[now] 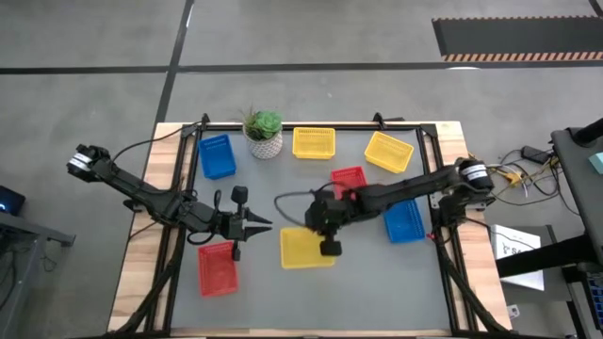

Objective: Stack baskets by color
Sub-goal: Stack the bottom left yellow bin on top of the top left yellow bin

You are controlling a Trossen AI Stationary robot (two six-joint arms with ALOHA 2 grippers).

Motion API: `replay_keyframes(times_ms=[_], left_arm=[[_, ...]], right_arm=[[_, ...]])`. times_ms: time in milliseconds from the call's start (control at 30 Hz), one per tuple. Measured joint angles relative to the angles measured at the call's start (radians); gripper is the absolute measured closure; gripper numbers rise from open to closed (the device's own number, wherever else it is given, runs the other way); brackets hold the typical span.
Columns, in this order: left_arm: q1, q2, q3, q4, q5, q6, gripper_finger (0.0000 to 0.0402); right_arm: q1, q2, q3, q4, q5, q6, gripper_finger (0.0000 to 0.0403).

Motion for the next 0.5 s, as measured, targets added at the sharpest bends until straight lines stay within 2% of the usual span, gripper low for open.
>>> replay_keyframes(times_ms=[200,333,500], left_arm=[[0.0,0.003,0.0,0.0,0.0,0.0,0.0356],[0.0,0.006,0.0,0.0,0.0,-0.001,0.0356],[0.0,0.006,0.0,0.0,0.0,-0.002,0.0356]], right_arm=[[-0.095,-0.105,0.0,-0.08,-0.001,-0.068,0.0394],[-0.201,-0.156,0.0,-0.11,-0.003,-0.143,0.0394],[-0.391,-0.176,0.0,-0.097,-0.13,-0.217,0.0394]])
